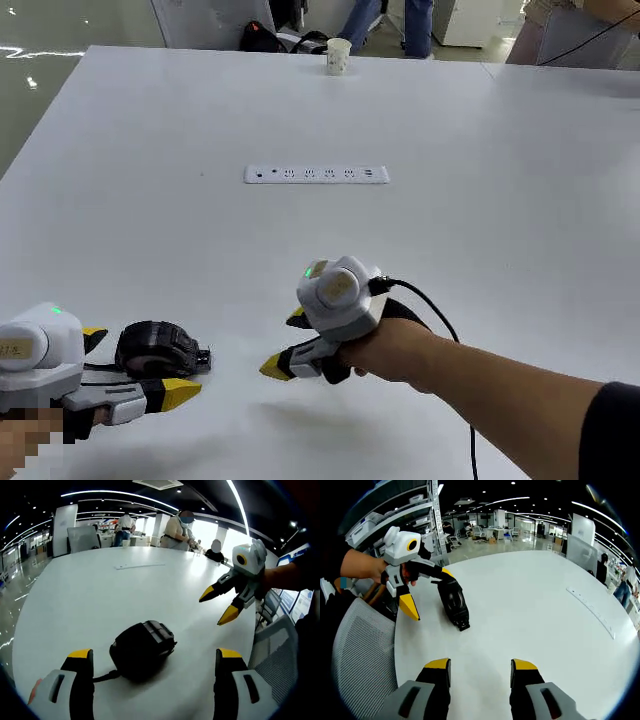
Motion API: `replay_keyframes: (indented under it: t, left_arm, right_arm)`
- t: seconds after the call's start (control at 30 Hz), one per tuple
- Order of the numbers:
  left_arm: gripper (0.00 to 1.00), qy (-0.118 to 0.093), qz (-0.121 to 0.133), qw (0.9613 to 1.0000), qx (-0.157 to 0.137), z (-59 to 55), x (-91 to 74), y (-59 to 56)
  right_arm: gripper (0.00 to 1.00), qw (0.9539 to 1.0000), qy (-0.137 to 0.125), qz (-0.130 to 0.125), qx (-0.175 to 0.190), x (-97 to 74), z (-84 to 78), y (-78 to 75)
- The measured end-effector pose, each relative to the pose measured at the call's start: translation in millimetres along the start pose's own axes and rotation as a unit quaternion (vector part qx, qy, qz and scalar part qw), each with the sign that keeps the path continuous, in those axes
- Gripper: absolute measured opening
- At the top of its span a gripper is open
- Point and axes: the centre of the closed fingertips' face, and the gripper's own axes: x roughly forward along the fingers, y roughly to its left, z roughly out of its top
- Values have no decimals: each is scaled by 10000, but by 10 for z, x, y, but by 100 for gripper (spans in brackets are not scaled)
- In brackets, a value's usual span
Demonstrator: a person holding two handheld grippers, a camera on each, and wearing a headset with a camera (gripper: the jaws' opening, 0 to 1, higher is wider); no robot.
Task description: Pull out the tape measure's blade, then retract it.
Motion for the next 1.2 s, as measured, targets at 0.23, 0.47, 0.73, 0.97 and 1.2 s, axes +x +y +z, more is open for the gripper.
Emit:
replay_keyframes:
  t: [0.23, 0.47, 0.73, 0.97, 1.2]
  left_arm:
    - [99, -61, -100, 9999, 11, 8, -88, 7]
    - [99, 31, -151, 9999, 43, -42, -157, 19]
    - [99, 82, -171, 9995, 239, -127, -269, 26]
    - [99, 190, -84, 9996, 182, -225, -356, 113]
    - [99, 148, -26, 9997, 176, -206, -418, 167]
  right_arm:
    - [54, 9992, -158, -142, 330, -259, -178, -88]
    - [58, 9976, -333, -314, 513, -513, -334, -184]
    - [72, 9964, -487, -393, 569, -847, -554, -242]
    - [81, 9938, -609, -535, 762, -1103, -786, -361]
    - [89, 9934, -597, -492, 846, -1279, -1004, -353]
